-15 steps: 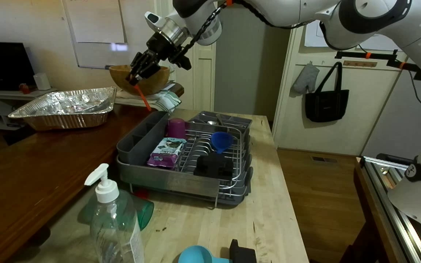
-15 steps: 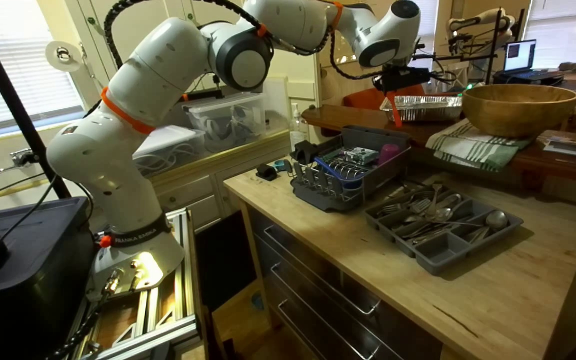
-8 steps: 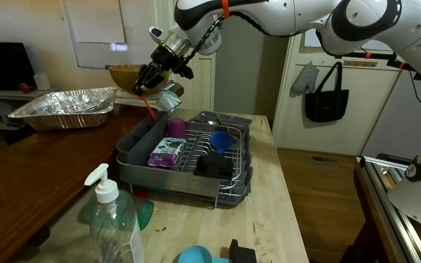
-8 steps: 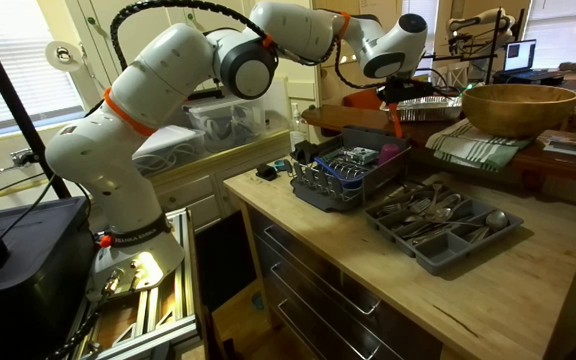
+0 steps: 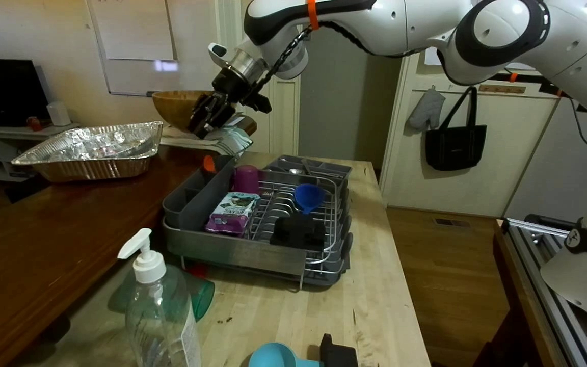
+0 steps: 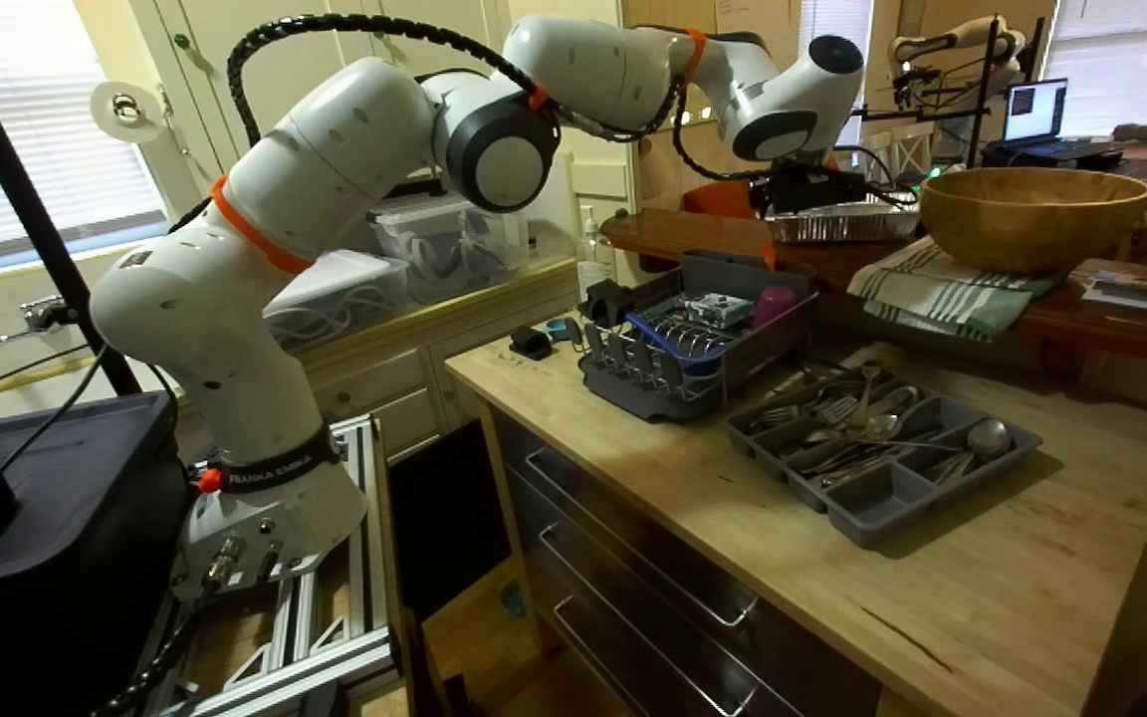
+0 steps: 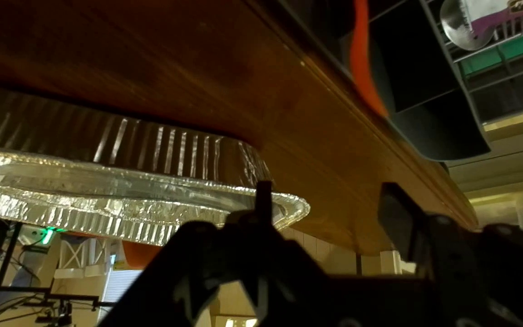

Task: Remove the orange spoon, silver spoon and silver fork from the cutlery holder and place them on the dishrack.

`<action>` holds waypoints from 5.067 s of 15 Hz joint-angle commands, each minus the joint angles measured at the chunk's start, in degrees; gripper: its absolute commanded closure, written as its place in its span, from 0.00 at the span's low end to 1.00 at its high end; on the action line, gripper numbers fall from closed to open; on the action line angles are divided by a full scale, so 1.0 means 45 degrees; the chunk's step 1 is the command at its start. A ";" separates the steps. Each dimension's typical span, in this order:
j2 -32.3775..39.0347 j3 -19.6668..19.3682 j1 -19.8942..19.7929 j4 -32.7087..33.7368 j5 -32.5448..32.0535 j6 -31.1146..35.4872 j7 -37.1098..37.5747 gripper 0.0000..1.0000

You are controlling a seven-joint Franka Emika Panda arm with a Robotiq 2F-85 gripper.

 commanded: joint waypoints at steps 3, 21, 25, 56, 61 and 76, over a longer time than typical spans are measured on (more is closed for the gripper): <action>-0.0994 -0.1212 0.0328 -0.0255 -0.0545 0.0743 0.1162 0.00; -0.3765 -0.4493 0.0428 -0.3293 -0.3517 0.0609 0.8176 0.00; -0.3514 -0.4781 0.0387 -0.3097 -0.3579 0.0458 0.9463 0.00; -0.1075 -0.7802 0.0292 -0.4415 -0.5234 -0.0024 2.2814 0.00; -0.0823 -0.8004 0.0410 -0.4233 -0.4927 -0.0132 2.4307 0.00; 0.0025 -0.7789 0.0045 -0.4108 -0.3768 -0.0089 2.7973 0.43</action>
